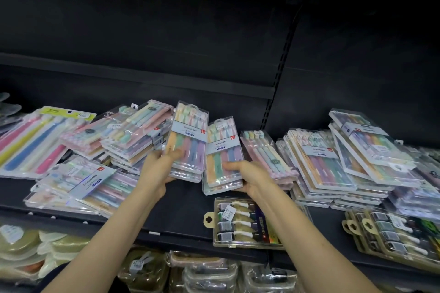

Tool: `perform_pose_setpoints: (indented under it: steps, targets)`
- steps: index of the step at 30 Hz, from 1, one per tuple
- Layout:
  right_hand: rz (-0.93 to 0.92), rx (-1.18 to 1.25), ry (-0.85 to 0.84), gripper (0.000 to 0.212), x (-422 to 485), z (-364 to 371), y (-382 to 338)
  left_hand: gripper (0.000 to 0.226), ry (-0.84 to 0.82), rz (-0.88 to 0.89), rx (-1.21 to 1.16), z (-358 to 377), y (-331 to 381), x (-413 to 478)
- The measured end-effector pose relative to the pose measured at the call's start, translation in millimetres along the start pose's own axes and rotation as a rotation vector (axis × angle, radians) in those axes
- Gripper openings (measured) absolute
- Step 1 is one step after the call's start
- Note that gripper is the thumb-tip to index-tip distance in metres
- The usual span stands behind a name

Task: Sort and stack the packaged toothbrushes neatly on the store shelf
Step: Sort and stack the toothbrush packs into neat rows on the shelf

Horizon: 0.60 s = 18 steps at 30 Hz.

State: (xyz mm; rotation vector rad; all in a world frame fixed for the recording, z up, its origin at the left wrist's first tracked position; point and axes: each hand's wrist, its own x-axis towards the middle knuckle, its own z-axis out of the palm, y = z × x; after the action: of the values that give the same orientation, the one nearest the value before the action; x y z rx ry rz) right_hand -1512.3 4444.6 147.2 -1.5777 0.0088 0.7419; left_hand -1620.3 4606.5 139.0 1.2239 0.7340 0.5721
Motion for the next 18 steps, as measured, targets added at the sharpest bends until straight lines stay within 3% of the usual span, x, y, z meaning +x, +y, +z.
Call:
perform_pose_setpoints:
  steps: [2, 6, 8, 11, 18]
  targets:
    - [-0.089, -0.005, 0.055, 0.041, -16.1, -15.9, -5.8, 0.013, -0.032, 0.038, -0.032, 7.5, 12.1, -10.0]
    - [-0.214, 0.029, 0.174, 0.021, -53.5, -73.6, -24.1, 0.008, -0.157, 0.054, -0.090, 36.8, 26.5, -29.7]
    - [-0.245, 0.072, 0.232, 0.025, -66.7, -104.9, -31.3, 0.006, -0.216, 0.027, -0.095, 60.4, 28.4, -38.2]
    - [-0.242, 0.096, 0.316, 0.043, -72.3, -142.2, -34.7, 0.014, -0.316, -0.012, -0.081, 103.8, 23.3, -52.7]
    - [-0.158, 0.338, 0.338, 0.034, -63.3, -185.8, -34.1, 0.027, -0.374, -0.143, -0.122, 172.6, 4.6, -79.4]
